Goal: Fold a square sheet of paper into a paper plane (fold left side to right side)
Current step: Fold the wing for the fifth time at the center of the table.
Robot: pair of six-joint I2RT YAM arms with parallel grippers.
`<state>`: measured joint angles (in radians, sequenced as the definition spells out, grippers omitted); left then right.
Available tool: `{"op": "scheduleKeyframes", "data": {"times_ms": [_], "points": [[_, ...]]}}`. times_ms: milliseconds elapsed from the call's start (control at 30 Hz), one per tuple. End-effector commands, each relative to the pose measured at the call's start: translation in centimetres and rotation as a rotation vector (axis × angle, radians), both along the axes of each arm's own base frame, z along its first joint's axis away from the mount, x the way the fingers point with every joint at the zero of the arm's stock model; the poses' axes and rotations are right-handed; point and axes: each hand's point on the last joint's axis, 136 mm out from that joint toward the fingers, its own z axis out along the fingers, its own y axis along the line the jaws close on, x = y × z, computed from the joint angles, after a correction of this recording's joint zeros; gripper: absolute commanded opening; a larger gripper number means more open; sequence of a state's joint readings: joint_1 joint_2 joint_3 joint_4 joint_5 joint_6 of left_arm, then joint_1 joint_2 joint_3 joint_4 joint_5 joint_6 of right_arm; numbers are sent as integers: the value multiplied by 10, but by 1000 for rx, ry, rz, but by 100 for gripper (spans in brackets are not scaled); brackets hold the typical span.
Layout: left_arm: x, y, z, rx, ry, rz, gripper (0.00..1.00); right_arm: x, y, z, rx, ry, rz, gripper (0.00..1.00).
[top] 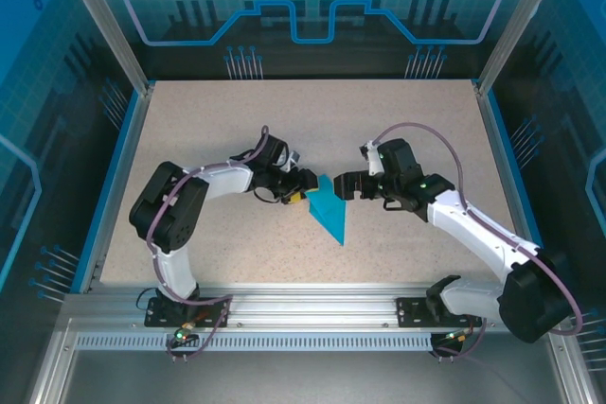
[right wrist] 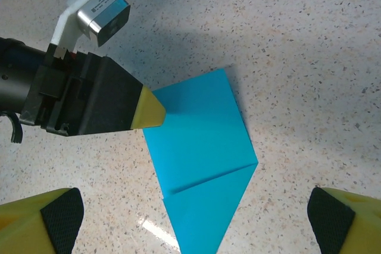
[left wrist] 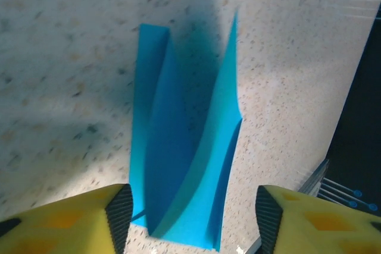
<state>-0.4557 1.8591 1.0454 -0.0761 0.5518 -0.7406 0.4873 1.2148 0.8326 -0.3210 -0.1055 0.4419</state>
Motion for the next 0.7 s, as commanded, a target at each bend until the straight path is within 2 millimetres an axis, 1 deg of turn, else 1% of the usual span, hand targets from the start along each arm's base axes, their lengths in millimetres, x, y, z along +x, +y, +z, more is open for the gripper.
{"op": "scheduleKeyframes", "data": {"times_ms": [0,67,133,233,267,333,433,533,600,667], "points": [[3,-15,7,-47,-60,-94,46,14,-1,8,43,-61,-13,100],[4,-16,6,-43,-85,-121,35,16,0,7,49,-72,10,100],[5,-16,3,-28,-102,-150,24,15,2,4,73,-47,52,100],[5,-15,3,-12,-130,-194,13,13,2,-1,141,22,102,99],[5,-15,5,-14,-144,-206,10,12,4,-1,161,27,119,96],[3,-16,8,-26,-175,-235,7,12,3,-7,175,39,133,96],[1,-18,17,-74,-215,-273,5,11,0,-18,218,74,156,91],[-5,-23,27,-129,-247,-316,3,12,4,-28,277,116,205,86],[-7,-23,31,-145,-261,-337,1,15,7,-36,284,137,231,83],[-10,-24,37,-155,-288,-362,0,20,8,-42,296,143,248,82]]}}
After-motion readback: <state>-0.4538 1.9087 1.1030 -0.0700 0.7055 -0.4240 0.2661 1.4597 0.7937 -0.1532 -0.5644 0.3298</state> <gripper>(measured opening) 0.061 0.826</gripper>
